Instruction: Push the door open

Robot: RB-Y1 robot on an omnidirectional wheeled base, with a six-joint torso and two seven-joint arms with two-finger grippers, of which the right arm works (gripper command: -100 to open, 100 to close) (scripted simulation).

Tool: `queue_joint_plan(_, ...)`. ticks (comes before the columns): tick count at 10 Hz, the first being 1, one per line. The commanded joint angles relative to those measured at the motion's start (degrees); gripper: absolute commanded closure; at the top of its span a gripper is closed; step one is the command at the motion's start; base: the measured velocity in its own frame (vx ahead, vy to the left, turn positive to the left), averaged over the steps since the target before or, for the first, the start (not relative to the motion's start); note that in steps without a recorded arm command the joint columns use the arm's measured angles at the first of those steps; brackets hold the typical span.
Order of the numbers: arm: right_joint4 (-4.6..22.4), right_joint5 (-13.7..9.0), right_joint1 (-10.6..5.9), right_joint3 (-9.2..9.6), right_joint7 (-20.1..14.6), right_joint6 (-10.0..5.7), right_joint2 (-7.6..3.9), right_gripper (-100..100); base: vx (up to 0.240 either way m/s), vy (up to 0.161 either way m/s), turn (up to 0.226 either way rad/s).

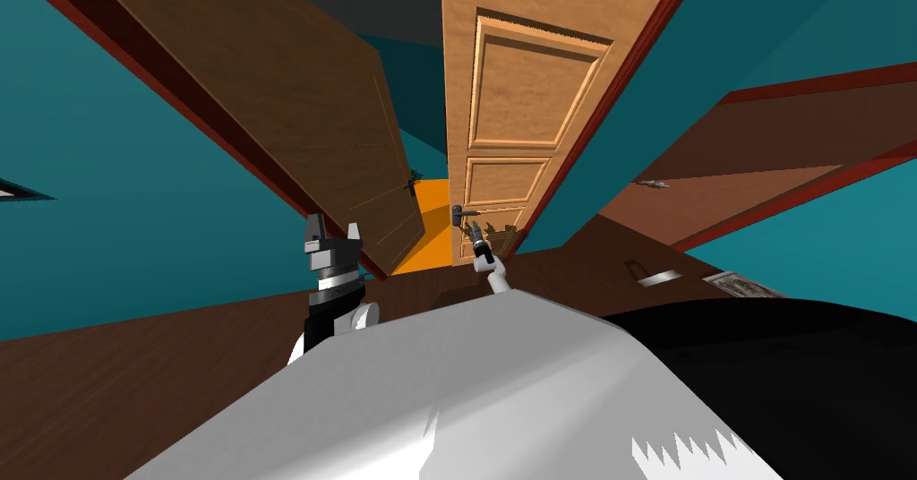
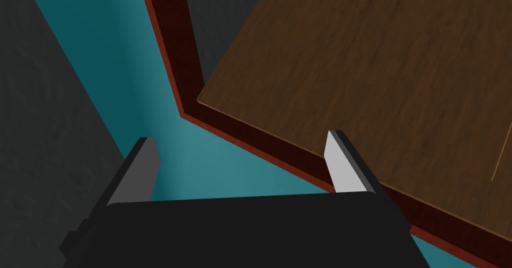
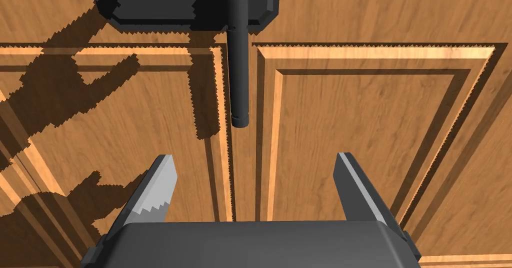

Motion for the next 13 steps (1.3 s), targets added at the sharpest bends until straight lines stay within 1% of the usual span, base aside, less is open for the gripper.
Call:
queue_joint_plan(1, 1.7, -0.1, -0.93, -0.03, 0.1, 0.13, 0.58, -100, 0.149, -0.021, 0.022)
queue_joint_plan(2, 2.8, -0.2, -1.55, -0.06, 0.1, 0.27, 1.04, -100, 0.164, -0.007, 0.021)
queue_joint_plan(3, 1.8, -0.2, -1.02, 0.0, 0.1, 0.3, 0.77, -100, 0.076, -0.001, 0.007)
queue_joint_plan(4, 2.1, -0.2, -1.22, -0.17, 0.1, 0.27, -1.14, -100, 0.113, 0.003, 0.019)
queue_joint_plan(6, 2.4, -0.3, -1.37, -0.38, 0.1, 0.16, -2.32, -100, 0.2, -0.014, 0.016)
queue_joint_plan(7, 2.6, -0.3, -1.45, -0.5, 0.1, 0.09, -2.58, -100, 0.198, -0.012, 0.02)
queue_joint_plan(8, 2.8, -0.3, -1.53, -0.61, 0.1, 0.03, -2.6, -100, 0.183, 0.008, 0.024)
queue_joint_plan(9, 2.9, -0.4, -1.61, -0.73, 0.1, -0.04, -2.35, -100, 0.186, 0.009, 0.013)
queue_joint_plan(10, 3.1, -0.4, -1.69, -0.83, 0.1, -0.1, -1.87, -100, 0.203, -0.024, 0.013)
queue_joint_plan(12, 3.4, -0.5, -1.85, -1.06, 0.1, -0.22, 0.21, -100, 0.202, -0.005, 0.02)
queue_joint_plan(13, 3.0, -0.5, -1.74, -0.97, 0.0, 0.06, -0.49, -100, 0.086, 0.0, 0.006)
